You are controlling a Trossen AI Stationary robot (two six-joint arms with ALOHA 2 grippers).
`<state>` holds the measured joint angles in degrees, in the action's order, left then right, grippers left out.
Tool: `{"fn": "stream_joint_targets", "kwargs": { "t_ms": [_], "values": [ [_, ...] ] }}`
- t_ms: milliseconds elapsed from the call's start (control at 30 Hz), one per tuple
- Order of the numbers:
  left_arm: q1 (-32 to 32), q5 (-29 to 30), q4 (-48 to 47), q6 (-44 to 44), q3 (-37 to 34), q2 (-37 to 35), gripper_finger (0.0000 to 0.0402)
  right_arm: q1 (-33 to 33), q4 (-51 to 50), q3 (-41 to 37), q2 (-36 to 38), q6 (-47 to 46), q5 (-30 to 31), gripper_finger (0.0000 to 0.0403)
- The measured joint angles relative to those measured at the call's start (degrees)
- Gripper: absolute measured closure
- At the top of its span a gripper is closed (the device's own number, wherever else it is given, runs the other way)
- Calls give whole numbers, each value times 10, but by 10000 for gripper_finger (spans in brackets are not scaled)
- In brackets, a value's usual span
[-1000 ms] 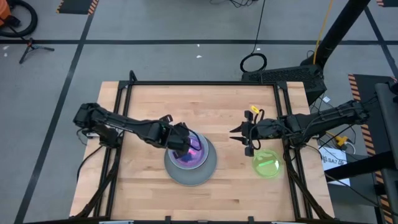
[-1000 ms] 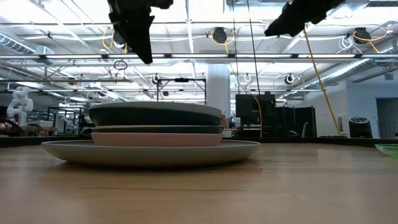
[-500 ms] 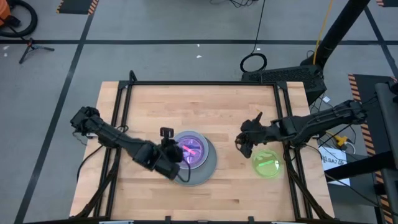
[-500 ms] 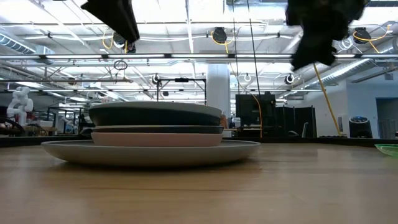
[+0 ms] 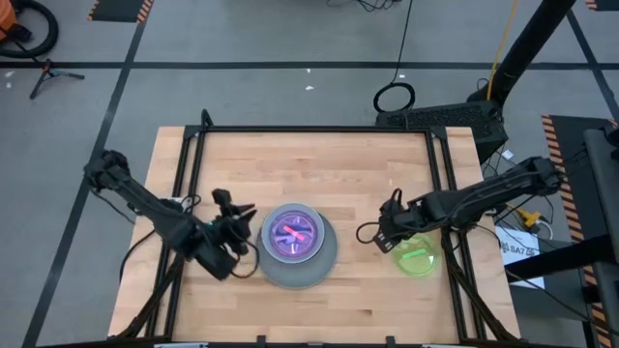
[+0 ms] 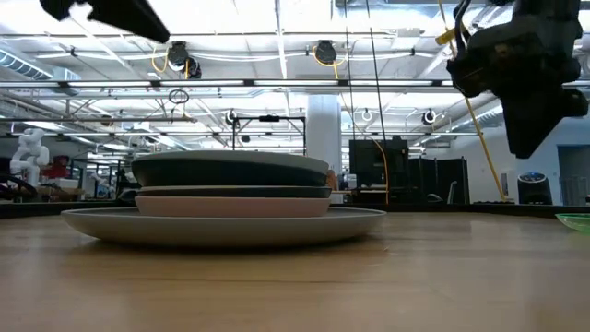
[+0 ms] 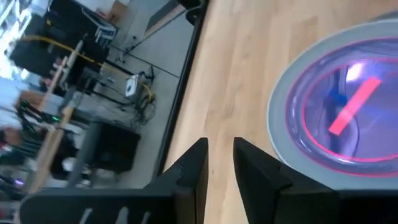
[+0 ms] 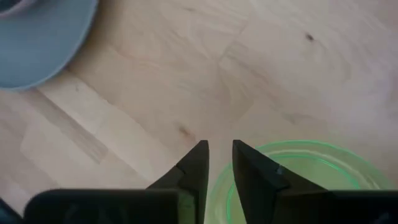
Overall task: Stack plastic plates
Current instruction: Stack the green plate on top of the pink plate
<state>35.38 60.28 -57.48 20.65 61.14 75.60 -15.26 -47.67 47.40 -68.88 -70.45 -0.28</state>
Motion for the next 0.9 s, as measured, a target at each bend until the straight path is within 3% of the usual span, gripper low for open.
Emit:
{"fn": "stream_joint_targets", "kwargs": {
  "t_ms": [233, 367, 500, 700, 900],
  "values": [
    [-24, -32, 235, -98, -149, -128, 319, 20, 10, 46, -39, 33, 0, 363],
    [-36, -162, 422, -241, -210, -179, 319, 45, 10, 97, -78, 76, 2, 372],
    [-47, -268, 534, -320, -236, -203, 319, 59, -50, 145, -126, 91, -25, 382],
    [-50, -297, 544, -325, -232, -205, 319, 51, -186, 177, -198, 85, -104, 395],
    [-50, -288, 542, -322, -222, -206, 319, 23, -194, 176, -233, 96, -143, 374]
  ]
}}
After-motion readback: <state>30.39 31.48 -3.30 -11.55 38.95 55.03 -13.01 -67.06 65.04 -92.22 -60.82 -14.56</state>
